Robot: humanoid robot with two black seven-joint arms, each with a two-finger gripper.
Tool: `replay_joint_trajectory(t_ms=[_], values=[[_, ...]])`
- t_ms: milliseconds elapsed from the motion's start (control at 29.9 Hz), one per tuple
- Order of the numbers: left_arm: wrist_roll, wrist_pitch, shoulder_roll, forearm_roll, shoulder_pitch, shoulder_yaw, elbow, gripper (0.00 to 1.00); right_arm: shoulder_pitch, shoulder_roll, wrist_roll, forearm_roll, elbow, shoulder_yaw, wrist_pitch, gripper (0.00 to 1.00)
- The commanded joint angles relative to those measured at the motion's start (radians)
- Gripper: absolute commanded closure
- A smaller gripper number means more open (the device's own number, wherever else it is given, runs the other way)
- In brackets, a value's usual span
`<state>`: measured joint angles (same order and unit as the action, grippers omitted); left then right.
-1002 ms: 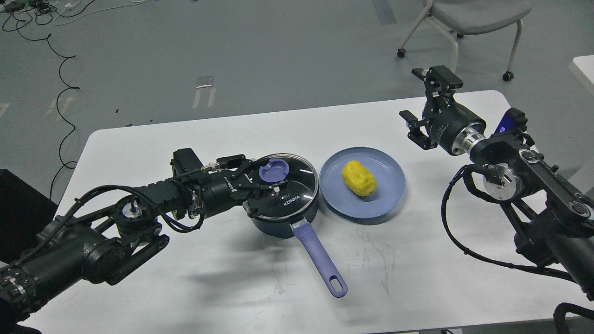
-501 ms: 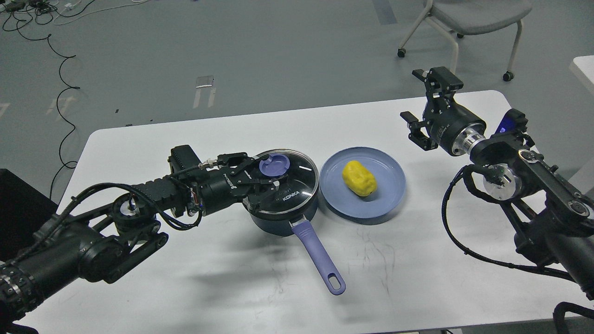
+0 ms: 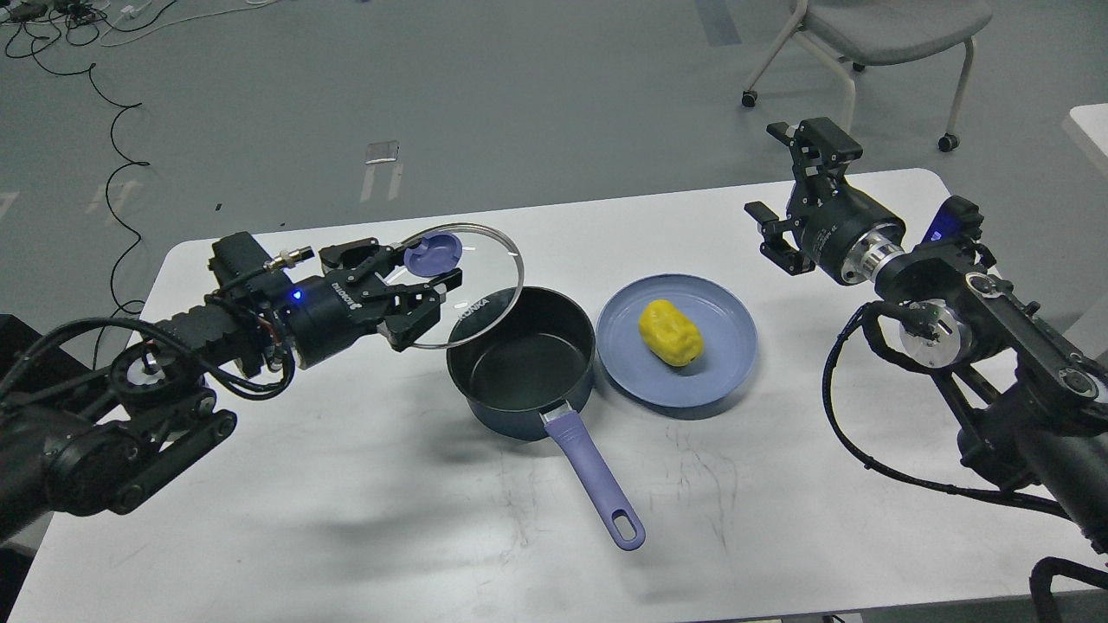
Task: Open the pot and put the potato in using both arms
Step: 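Lift the glass lid off the saucepan with the left gripper, then lower the lid onto the table beside the saucepan and release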
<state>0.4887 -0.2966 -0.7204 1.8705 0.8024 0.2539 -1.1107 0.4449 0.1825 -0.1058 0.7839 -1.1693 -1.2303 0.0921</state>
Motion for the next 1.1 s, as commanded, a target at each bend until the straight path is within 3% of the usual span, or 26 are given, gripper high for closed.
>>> replay_joint_trajectory(t_ms=[0, 367, 568, 1069], values=[[0.000, -0.082, -0.048, -0.019, -0.046, -0.013, 0.025, 0.59, -0.002, 0.000, 0.000, 0.000, 0.000, 0.000, 0.000, 0.00], [0.000, -0.192, -0.128, -0.016, -0.230, -0.021, 0.110, 0.59, 0.000, 0.000, 0.000, 0.000, 0.013, 0.005, 0.000, 0.00], [0.000, -0.192, -0.105, -0.016, -0.284, -0.022, 0.158, 0.59, -0.002, 0.000, 0.000, 0.000, 0.013, 0.008, 0.000, 0.00], [0.000, -0.192, -0.010, -0.020, -0.272, -0.065, 0.258, 0.53, -0.002, 0.006, 0.000, 0.001, 0.013, 0.009, 0.000, 0.00]])
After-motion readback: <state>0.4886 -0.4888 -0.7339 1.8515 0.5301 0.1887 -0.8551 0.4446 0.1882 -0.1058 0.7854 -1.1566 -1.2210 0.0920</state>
